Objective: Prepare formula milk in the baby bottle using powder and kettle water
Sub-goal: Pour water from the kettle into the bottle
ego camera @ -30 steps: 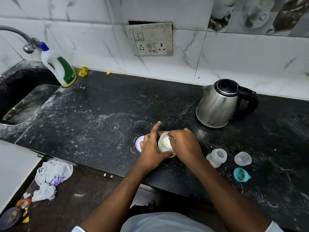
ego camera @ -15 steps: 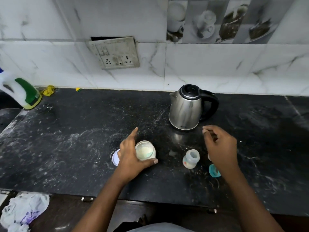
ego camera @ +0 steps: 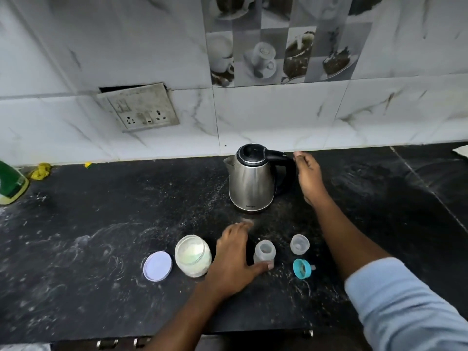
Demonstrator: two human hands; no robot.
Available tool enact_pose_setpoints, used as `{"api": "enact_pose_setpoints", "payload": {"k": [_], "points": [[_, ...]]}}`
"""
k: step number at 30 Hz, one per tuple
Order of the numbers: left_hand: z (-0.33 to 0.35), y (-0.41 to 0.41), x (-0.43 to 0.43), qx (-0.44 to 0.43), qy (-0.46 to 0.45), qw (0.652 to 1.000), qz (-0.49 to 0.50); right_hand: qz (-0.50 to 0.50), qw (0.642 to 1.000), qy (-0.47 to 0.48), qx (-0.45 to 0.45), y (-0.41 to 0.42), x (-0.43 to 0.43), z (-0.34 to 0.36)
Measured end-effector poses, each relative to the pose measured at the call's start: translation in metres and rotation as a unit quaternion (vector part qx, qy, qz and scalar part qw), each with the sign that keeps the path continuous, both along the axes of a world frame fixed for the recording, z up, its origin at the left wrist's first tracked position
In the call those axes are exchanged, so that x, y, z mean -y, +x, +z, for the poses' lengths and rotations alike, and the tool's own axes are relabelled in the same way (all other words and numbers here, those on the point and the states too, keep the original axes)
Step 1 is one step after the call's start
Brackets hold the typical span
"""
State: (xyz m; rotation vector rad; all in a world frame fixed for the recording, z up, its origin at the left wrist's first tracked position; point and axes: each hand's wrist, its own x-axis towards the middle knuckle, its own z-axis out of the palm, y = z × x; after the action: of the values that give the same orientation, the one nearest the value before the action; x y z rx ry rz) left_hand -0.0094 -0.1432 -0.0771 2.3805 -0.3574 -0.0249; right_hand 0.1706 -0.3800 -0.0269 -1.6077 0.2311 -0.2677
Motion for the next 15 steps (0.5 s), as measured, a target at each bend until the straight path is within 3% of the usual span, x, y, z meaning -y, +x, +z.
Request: {"api": "enact_pose_setpoints", "payload": {"k": [7, 15], "points": [[-0.039, 0.002, 0.013, -0.123, -0.066, 0.99, 0.029, 0.039, 0.997, 0.06, -0.034, 0.028, -0.003, -0.014], [-0.059, -0.001, 0.019, -0.127, -0.093, 0.987, 0.033, 0.058, 0.989, 0.133, -0.026, 0.048, -0.001, -0.028]]}}
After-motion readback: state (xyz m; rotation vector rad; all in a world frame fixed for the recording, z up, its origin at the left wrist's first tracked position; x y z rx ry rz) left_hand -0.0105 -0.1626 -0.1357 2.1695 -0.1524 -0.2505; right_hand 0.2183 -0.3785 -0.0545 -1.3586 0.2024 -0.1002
